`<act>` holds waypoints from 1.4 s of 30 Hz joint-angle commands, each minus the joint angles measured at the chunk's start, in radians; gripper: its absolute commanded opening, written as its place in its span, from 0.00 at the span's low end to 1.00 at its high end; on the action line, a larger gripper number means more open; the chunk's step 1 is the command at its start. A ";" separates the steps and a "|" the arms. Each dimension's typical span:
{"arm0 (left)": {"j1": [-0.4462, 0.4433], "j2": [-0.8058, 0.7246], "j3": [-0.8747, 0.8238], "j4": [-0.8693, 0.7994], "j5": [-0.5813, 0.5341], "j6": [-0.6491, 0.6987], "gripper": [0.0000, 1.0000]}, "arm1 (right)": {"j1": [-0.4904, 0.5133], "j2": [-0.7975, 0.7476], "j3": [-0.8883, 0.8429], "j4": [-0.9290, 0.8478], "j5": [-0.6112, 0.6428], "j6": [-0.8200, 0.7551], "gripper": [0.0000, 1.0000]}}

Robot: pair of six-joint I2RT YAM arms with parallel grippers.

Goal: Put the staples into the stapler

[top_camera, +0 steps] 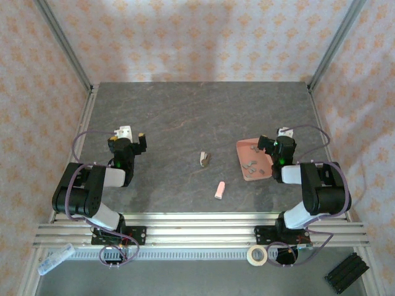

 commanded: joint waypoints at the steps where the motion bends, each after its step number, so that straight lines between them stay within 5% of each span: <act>1: -0.006 -0.003 0.017 -0.007 0.008 0.014 1.00 | -0.005 -0.012 0.016 0.030 0.003 -0.015 0.99; 12: -0.007 -0.028 0.023 -0.035 0.014 0.020 0.99 | -0.006 -0.033 0.033 -0.015 0.016 -0.010 0.99; 19: -0.095 -0.248 0.119 -0.333 -0.051 0.076 0.92 | -0.006 -0.150 0.277 -0.524 0.025 0.055 0.99; 25: -0.151 -0.389 0.268 -0.580 0.136 -0.051 0.81 | 0.030 -0.213 0.458 -0.893 0.014 0.195 0.99; 34: -0.327 -0.333 0.378 -0.858 0.199 -0.221 0.70 | 0.343 -0.345 0.562 -1.366 0.104 0.436 0.99; 42: -0.435 -0.224 0.324 -0.867 0.169 -0.333 0.66 | 0.663 -0.344 0.560 -1.614 0.067 0.804 0.99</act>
